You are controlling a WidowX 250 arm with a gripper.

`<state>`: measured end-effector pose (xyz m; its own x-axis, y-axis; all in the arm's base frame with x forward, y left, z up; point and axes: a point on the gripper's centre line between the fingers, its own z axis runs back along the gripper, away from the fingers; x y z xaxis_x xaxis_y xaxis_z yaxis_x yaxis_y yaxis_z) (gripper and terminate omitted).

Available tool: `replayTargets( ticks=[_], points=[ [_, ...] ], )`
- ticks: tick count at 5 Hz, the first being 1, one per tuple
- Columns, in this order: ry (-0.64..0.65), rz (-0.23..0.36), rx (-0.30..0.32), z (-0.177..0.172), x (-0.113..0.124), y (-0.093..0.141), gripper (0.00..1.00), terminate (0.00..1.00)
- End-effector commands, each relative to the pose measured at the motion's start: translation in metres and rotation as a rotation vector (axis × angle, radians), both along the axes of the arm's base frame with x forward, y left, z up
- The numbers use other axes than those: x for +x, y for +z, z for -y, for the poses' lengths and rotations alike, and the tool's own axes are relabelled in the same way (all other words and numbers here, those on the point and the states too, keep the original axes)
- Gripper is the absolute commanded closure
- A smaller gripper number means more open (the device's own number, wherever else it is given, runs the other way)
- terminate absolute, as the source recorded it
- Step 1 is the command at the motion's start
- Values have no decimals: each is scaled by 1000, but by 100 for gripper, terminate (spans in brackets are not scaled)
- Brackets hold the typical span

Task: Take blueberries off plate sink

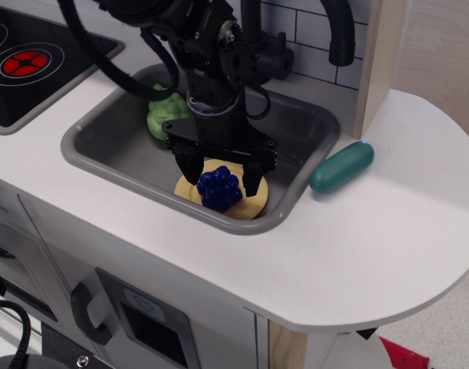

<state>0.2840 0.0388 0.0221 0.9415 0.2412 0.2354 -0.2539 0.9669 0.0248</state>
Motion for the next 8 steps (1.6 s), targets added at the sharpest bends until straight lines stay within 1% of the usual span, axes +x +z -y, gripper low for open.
replayTargets(
  ticks=[1,2,5,6,8],
  points=[
    [56,53,22,-13,20,3,0,0],
    [65,46,38,-17,24,-3,0,0],
    [55,8,63,-16,22,-22,0,0],
    [68,3,52,-16,26,-18,100,0],
    [182,60,-15,-16,41,25,100,0]
  ],
)
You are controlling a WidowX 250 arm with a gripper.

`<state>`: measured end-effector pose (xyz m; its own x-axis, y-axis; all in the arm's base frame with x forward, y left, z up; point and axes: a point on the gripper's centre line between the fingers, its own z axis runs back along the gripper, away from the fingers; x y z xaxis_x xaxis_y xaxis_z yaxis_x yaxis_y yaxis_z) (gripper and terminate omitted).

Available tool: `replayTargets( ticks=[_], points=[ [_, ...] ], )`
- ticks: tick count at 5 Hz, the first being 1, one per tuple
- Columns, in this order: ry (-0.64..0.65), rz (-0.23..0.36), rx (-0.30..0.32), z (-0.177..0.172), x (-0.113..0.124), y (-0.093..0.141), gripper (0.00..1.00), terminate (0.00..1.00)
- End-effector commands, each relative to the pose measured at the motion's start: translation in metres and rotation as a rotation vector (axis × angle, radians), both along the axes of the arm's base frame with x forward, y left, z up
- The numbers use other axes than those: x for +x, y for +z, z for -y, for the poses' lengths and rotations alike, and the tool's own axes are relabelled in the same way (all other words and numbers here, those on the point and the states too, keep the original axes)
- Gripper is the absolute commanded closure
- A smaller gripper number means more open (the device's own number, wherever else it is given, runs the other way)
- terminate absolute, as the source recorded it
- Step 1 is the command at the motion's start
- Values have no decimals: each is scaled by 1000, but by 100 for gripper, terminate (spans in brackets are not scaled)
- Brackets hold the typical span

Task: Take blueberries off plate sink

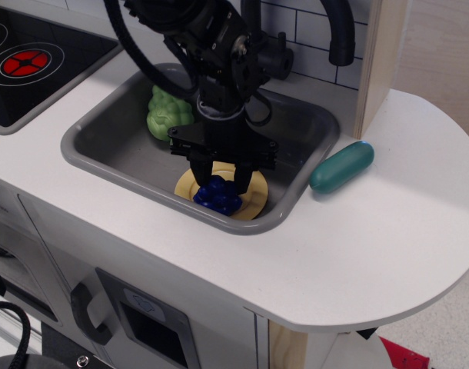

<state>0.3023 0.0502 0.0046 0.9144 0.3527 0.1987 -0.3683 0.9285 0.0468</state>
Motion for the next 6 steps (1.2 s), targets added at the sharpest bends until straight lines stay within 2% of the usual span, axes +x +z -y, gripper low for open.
replayTargets(
  ticks=[1,2,3,4,6],
  points=[
    [103,132,-40,-3,36,55,100,0],
    [152,174,-57,-3,61,55,100,0],
    [185,185,-21,-14,60,57,100,0],
    [167,147,-18,-30,53,59,100,0],
    [62,153,-12,-72,39,53,100,0]
  ],
)
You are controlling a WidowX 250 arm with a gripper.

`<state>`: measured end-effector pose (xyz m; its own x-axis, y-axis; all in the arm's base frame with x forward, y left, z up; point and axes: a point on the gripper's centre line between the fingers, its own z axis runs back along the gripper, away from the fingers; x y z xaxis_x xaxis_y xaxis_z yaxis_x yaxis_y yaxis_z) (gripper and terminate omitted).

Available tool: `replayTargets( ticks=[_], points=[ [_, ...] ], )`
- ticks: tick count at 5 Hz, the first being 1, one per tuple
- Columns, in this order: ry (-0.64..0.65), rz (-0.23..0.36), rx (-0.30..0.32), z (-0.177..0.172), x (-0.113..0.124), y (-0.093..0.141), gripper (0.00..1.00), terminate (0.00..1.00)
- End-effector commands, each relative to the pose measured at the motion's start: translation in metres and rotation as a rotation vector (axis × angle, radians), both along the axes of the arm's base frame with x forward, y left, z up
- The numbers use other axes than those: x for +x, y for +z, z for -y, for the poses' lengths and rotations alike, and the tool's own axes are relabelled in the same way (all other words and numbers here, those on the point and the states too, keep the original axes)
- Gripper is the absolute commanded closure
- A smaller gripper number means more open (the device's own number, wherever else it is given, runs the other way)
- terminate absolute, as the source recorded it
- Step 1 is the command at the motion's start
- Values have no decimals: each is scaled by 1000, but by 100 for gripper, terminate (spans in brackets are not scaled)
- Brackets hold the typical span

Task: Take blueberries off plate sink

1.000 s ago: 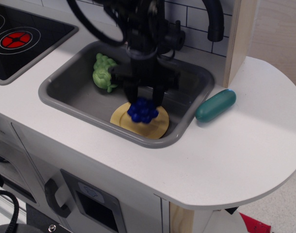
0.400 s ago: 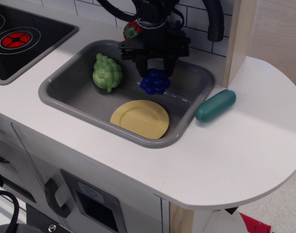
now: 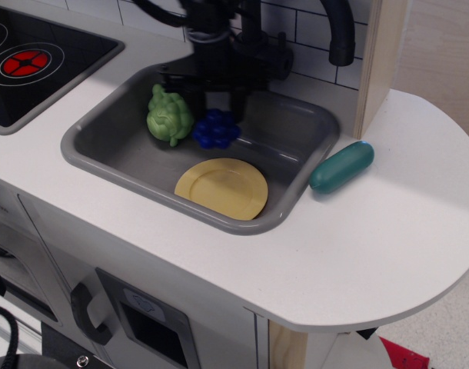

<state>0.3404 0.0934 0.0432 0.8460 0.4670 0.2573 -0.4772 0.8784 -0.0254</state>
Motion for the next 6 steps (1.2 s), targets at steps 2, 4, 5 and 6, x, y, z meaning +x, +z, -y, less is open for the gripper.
replayTargets(
  ticks=[2,4,5,6],
  points=[
    [-168,54,23,-61,-19,9,100,0],
    [-197,25,67,-75,-29,-8,100,0],
    [-201,28,99,-79,-32,-16,100,0],
    [-208,-24,92,-76,-37,-11,0,0]
  ],
)
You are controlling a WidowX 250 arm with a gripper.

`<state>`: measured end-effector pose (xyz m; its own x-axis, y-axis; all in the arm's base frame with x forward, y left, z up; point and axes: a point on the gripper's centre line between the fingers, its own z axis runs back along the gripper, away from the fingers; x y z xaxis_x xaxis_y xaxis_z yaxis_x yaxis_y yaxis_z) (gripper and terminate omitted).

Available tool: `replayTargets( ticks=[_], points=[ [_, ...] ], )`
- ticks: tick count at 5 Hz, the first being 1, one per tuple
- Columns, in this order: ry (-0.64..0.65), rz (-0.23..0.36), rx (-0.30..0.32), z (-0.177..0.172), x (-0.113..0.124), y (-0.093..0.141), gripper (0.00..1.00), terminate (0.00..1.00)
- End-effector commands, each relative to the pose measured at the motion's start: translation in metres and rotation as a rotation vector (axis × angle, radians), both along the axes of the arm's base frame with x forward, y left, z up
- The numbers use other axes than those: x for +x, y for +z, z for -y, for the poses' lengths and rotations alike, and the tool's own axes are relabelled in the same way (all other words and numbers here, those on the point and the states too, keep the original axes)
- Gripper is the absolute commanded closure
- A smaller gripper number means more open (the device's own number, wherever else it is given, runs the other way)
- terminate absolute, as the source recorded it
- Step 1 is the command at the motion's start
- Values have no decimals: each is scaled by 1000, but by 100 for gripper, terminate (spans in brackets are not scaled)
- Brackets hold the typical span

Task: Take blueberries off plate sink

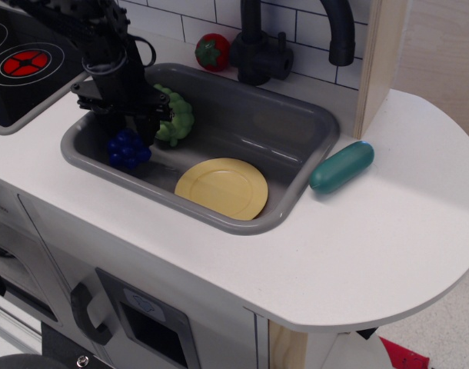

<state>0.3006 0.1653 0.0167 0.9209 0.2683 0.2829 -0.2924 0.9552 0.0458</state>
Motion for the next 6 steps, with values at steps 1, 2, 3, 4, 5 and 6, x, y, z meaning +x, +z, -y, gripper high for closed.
replayTargets(
  ticks=[1,2,3,4,5,6],
  points=[
    [0,-29,6,2,0,22,0,0],
    [29,-12,-1,6,0,28,0,0],
    [26,-14,-40,12,1,46,0,0],
    [30,-21,-74,21,-2,69,0,0],
    [30,-21,-74,21,-2,69,0,0],
    [30,-21,-74,21,-2,69,0,100]
  ],
)
